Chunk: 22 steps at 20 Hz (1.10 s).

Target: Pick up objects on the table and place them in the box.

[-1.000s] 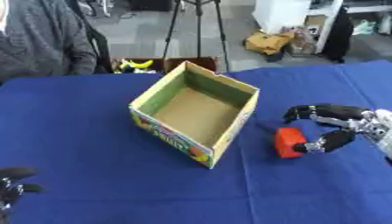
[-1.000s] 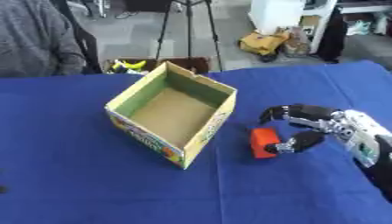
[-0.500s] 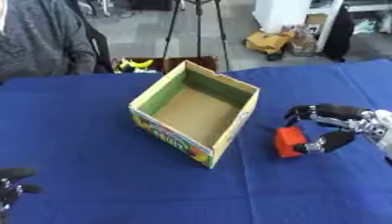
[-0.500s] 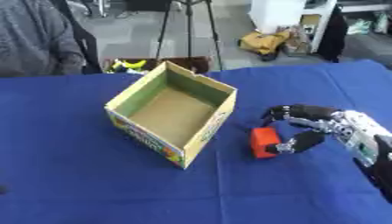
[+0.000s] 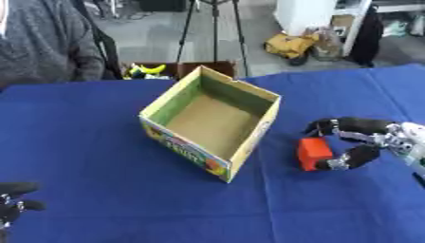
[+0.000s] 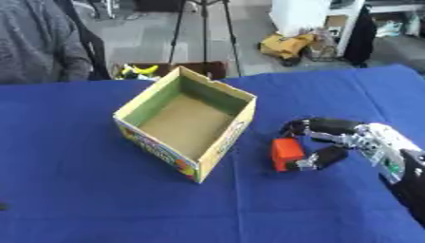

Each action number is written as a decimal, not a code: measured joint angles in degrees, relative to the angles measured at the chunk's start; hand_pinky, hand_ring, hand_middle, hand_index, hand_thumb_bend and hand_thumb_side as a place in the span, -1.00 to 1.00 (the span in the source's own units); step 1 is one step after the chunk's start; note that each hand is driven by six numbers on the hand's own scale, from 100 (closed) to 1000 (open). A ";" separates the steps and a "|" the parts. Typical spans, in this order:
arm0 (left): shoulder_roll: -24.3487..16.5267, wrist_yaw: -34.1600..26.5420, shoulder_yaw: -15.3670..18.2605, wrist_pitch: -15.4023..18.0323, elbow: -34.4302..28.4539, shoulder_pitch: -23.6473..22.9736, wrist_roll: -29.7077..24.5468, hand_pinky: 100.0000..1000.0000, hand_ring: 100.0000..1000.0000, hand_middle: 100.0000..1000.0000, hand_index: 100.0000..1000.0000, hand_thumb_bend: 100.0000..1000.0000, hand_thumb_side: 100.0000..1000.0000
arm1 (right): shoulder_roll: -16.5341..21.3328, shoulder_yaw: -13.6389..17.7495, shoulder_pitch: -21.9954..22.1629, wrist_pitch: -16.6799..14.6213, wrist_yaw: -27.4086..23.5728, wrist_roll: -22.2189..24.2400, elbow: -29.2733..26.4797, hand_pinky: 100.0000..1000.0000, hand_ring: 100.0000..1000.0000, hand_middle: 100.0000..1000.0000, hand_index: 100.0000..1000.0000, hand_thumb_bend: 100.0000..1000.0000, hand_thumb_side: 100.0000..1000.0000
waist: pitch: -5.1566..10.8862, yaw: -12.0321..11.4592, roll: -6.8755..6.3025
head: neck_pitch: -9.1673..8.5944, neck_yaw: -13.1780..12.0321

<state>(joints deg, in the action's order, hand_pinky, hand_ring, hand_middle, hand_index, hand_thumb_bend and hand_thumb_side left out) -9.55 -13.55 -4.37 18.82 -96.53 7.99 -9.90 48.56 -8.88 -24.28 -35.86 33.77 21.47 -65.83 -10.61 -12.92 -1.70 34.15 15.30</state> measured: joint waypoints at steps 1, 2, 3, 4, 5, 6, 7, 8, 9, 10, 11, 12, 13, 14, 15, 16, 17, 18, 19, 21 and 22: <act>0.00 0.00 0.00 0.00 0.00 -0.01 0.00 0.04 0.43 0.18 0.34 -1.00 0.51 | -0.07 -0.01 -0.05 -0.05 0.10 0.05 0.12 0.68 1.00 0.77 0.62 -0.12 0.81 | 0.00 0.00 -0.02 | 0.00 0.00; 0.00 0.00 0.00 0.00 0.00 -0.04 0.00 0.04 0.43 0.18 0.34 -1.00 0.51 | -0.16 -0.02 -0.14 -0.06 0.22 0.06 0.17 0.68 1.00 0.77 0.61 -0.12 0.80 | 0.00 0.00 -0.03 | 0.00 0.00; 0.00 0.00 0.00 0.00 0.00 -0.07 0.00 0.04 0.43 0.18 0.34 -1.00 0.52 | -0.33 -0.03 -0.18 -0.07 0.38 0.06 0.24 0.68 1.00 0.77 0.61 -0.13 0.77 | 0.00 0.00 -0.03 | 0.00 0.01; 0.00 0.00 0.00 0.00 0.00 -0.08 0.00 0.04 0.43 0.18 0.34 -1.00 0.52 | -0.41 -0.04 -0.18 -0.08 0.47 0.04 0.27 0.67 1.00 0.76 0.58 -0.14 0.75 | 0.00 0.00 -0.04 | 0.00 0.01; 0.01 0.00 0.00 0.00 0.00 -0.09 0.00 0.04 0.43 0.18 0.34 -1.00 0.51 | -0.41 -0.05 -0.20 -0.10 0.50 0.03 0.28 0.67 1.00 0.76 0.55 -0.15 0.67 | 0.00 0.00 -0.04 | 0.00 0.01; 0.01 0.00 0.00 0.00 0.00 -0.09 0.00 0.04 0.43 0.18 0.34 -1.00 0.51 | -0.42 -0.06 -0.21 -0.12 0.55 -0.02 0.32 0.66 1.00 0.75 0.52 -0.17 0.58 | 0.00 0.01 -0.04 | 0.00 0.01; 0.01 0.00 0.00 0.00 0.00 -0.09 0.00 0.04 0.43 0.18 0.34 -1.00 0.51 | -0.42 -0.07 -0.21 -0.16 0.67 -0.11 0.38 0.66 1.00 0.74 0.48 -0.18 0.50 | 0.00 0.01 -0.04 | 0.00 0.01; 0.01 0.00 0.00 0.00 0.00 -0.10 0.00 0.04 0.43 0.18 0.34 -1.00 0.51 | -0.43 -0.08 -0.21 -0.17 0.80 -0.19 0.42 0.65 1.00 0.74 0.44 -0.19 0.40 | 0.00 0.01 -0.04 | 0.00 0.01; 0.01 0.00 0.00 0.00 0.00 -0.10 0.00 0.04 0.43 0.18 0.34 -1.00 0.51 | -0.44 -0.11 -0.21 -0.18 0.93 -0.35 0.42 0.65 1.00 0.73 0.40 -0.25 0.31 | 0.00 0.01 -0.04 | 0.00 0.01; 0.01 0.00 0.00 0.00 0.00 -0.10 0.00 0.04 0.43 0.18 0.34 -1.00 0.51 | -0.45 -0.13 -0.21 -0.12 1.01 -0.57 0.43 0.64 1.00 0.73 0.34 -0.37 0.16 | 0.00 0.00 -0.04 | 0.00 0.01; 0.01 0.00 0.00 0.00 0.00 -0.10 0.00 0.04 0.43 0.18 0.34 -1.00 0.51 | -0.46 -0.15 -0.20 -0.04 1.11 -0.76 0.43 0.64 1.00 0.72 0.28 -0.52 -0.02 | 0.00 -0.02 -0.05 | 0.00 0.01; 0.01 0.00 0.00 0.00 0.00 -0.10 0.00 0.04 0.43 0.18 0.34 -1.00 0.51 | -0.49 -0.15 -0.21 0.08 1.24 -0.99 0.43 0.64 1.00 0.72 0.27 -0.55 -0.06 | 0.00 -0.02 -0.05 | 0.00 0.01; 0.01 0.00 0.00 0.00 0.00 -0.10 0.00 0.04 0.43 0.18 0.34 -1.00 0.51 | -0.49 -0.14 -0.21 0.21 1.39 -1.23 0.43 0.64 1.00 0.71 0.18 -0.75 -0.32 | 0.01 -0.02 -0.04 | 0.00 0.00; 0.01 0.00 0.00 0.00 0.00 -0.10 0.00 0.04 0.43 0.18 0.34 -1.00 0.51 | -0.49 -0.13 -0.21 0.36 1.48 -1.44 0.43 0.63 1.00 0.71 0.13 -0.92 -0.44 | 0.01 -0.02 -0.04 | 0.00 0.00; 0.01 0.00 0.00 0.00 0.00 -0.10 0.00 0.04 0.43 0.18 0.34 -1.00 0.51 | -0.49 -0.11 -0.21 0.59 1.52 -1.67 0.43 0.62 1.00 0.70 0.01 -1.00 -0.52 | 0.01 -0.02 -0.04 | 0.00 0.00; 0.01 0.00 0.00 0.00 0.00 -0.10 0.00 0.04 0.43 0.18 0.34 -1.00 0.51 | -0.49 -0.02 -0.21 0.87 1.53 -1.96 0.43 0.62 0.99 0.69 -0.07 -1.00 -0.58 | 0.01 0.01 -0.04 | 0.00 0.00; 0.01 0.00 0.00 0.00 0.00 -0.10 0.00 0.04 0.43 0.18 0.34 -1.00 0.51 | -0.49 0.03 -0.21 1.18 1.53 -2.34 0.42 0.61 0.98 0.68 -0.14 -1.00 -0.62 | 0.01 0.04 -0.03 | 0.00 0.00; 0.01 0.00 0.00 0.00 0.00 -0.10 0.00 0.04 0.43 0.18 0.34 -1.00 0.51 | -0.49 0.04 -0.21 1.53 1.54 -2.80 0.37 0.60 0.98 0.68 -0.19 -1.00 -0.66 | 0.02 0.08 -0.03 | 0.00 0.00; 0.01 0.00 0.00 0.00 0.00 -0.10 0.00 0.04 0.43 0.18 0.34 -1.00 0.51 | -0.49 0.04 -0.19 1.93 1.56 -3.30 0.24 0.60 0.97 0.67 -0.24 -1.00 -0.69 | 0.02 0.11 -0.03 | 0.00 -0.01; 0.01 0.00 0.00 0.00 0.00 -0.10 0.00 0.04 0.43 0.18 0.34 -1.00 0.51 | -0.49 0.04 -0.13 2.65 1.62 -4.55 0.02 0.58 0.96 0.65 -0.31 -1.00 -0.72 | 0.02 0.13 -0.03 | -0.02 -0.01; 0.01 0.00 0.00 0.00 0.00 -0.10 0.00 0.04 0.43 0.18 0.34 -1.00 0.51 | -0.49 0.04 -0.09 2.95 1.64 -5.21 -0.19 0.58 0.96 0.65 -0.32 -1.00 -0.72 | 0.02 0.15 -0.03 | -0.02 -0.01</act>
<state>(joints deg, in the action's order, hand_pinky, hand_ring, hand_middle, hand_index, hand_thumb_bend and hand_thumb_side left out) -9.54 -13.55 -4.37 18.82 -96.53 7.89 -9.90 48.07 -8.84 -24.37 -32.91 35.40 16.27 -66.01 -10.59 -12.78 -1.74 34.12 15.29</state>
